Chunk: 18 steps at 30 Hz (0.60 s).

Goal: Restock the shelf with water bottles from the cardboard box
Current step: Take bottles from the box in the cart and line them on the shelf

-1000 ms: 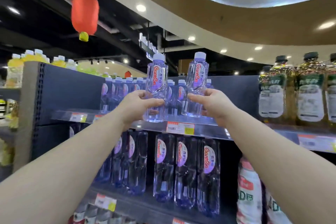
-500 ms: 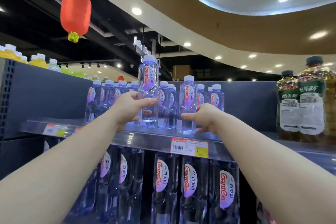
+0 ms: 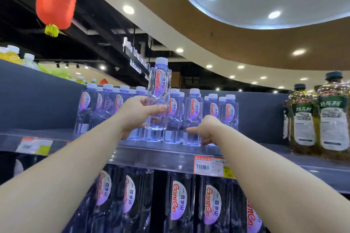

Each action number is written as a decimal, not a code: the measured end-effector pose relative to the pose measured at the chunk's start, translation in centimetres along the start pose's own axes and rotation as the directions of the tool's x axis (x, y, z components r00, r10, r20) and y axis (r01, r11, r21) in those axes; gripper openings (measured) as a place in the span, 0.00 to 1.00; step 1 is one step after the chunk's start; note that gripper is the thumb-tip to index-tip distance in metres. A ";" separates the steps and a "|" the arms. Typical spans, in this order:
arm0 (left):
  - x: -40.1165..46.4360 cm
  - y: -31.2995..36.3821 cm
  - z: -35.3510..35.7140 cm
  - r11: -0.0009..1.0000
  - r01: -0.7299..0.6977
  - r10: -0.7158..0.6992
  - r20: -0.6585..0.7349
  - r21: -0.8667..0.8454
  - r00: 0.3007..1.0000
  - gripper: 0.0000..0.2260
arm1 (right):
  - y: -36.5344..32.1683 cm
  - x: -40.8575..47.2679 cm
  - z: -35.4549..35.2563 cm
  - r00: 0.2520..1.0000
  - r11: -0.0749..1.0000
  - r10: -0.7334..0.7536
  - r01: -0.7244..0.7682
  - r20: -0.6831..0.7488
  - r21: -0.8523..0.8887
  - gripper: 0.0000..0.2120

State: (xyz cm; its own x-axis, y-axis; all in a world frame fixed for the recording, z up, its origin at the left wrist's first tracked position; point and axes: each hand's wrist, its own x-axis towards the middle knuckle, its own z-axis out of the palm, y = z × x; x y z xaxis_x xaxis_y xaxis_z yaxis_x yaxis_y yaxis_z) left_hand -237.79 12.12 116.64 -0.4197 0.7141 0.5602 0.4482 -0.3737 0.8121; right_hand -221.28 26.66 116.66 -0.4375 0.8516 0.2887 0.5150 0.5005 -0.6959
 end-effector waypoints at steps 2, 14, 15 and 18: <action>0.2 -0.3 -0.1 1.000 -0.006 0.006 0.008 -0.010 1.000 0.20 | -0.2 0.3 0.3 1.000 1.000 0.003 -0.003 -0.026 0.004 0.24; 1.0 -2.0 0.3 1.000 0.003 -0.003 0.055 0.007 0.999 0.24 | -0.7 0.4 1.1 0.993 0.985 0.056 -0.072 -0.104 -0.155 0.30; 1.0 -2.0 0.5 1.000 0.015 -0.016 0.062 0.005 0.998 0.30 | -0.8 0.0 0.9 0.989 0.983 0.043 -0.067 -0.144 -0.168 0.32; 1.1 -1.9 1.2 1.000 0.026 -0.026 0.072 0.002 0.997 0.33 | -0.8 -1.8 -0.4 0.971 0.990 -0.140 0.132 -0.196 -0.050 0.30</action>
State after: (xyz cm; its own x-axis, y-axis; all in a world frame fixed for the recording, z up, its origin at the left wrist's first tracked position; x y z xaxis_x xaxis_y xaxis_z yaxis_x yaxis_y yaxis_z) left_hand -238.12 14.32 115.49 -0.3735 0.7645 0.5255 0.4388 -0.3535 0.8261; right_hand -220.64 24.82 116.97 -0.3525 0.7872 0.5061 0.4890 0.6160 -0.6175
